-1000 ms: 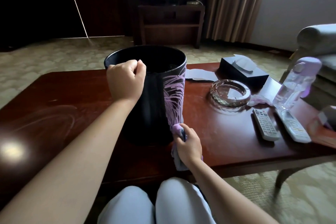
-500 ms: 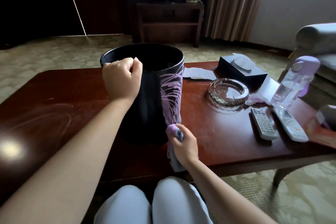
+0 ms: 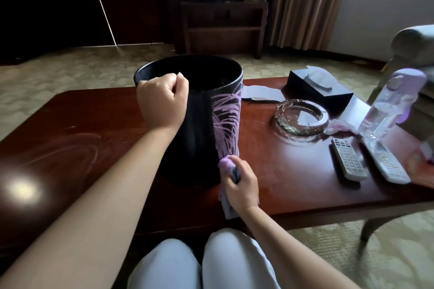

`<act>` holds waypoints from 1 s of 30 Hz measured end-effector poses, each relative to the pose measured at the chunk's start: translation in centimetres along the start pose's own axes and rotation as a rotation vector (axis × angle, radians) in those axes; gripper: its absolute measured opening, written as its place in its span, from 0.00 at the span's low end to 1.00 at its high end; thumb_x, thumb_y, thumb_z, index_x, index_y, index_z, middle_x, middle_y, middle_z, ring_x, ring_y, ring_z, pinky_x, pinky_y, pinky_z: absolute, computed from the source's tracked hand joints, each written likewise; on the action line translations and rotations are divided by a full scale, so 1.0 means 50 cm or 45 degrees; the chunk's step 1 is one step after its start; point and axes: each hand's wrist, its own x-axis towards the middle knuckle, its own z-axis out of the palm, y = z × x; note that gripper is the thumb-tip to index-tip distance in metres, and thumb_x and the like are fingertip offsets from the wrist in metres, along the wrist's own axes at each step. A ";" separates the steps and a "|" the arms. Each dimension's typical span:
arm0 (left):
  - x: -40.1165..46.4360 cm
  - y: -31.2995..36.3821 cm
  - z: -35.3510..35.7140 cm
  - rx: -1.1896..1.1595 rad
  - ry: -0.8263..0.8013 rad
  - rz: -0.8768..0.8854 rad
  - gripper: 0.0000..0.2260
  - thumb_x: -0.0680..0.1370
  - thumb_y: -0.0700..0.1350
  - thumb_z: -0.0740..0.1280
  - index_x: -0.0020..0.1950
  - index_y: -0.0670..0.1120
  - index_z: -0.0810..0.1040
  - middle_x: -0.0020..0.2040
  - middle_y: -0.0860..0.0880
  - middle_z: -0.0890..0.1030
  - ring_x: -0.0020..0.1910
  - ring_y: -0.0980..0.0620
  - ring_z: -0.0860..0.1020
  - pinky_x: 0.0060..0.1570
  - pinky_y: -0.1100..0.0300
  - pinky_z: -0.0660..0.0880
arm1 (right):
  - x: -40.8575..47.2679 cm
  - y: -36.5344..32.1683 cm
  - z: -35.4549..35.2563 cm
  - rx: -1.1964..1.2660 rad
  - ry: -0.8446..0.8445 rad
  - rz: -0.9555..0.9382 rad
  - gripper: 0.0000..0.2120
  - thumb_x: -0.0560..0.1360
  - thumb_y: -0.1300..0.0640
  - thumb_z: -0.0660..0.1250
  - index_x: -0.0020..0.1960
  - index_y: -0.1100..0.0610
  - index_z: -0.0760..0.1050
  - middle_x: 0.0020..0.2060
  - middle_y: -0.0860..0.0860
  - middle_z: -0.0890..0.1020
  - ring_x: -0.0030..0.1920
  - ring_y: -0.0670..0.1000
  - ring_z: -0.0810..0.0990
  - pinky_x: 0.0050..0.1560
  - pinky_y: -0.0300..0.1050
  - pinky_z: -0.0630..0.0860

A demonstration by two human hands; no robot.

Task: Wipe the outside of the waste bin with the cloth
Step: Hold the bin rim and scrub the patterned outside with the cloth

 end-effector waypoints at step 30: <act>-0.006 -0.001 0.004 -0.001 0.063 -0.012 0.19 0.75 0.46 0.58 0.26 0.46 0.57 0.22 0.51 0.59 0.22 0.50 0.59 0.35 0.52 0.69 | -0.007 -0.010 0.008 -0.011 0.062 -0.255 0.12 0.74 0.53 0.67 0.55 0.55 0.79 0.47 0.43 0.78 0.47 0.42 0.78 0.48 0.33 0.72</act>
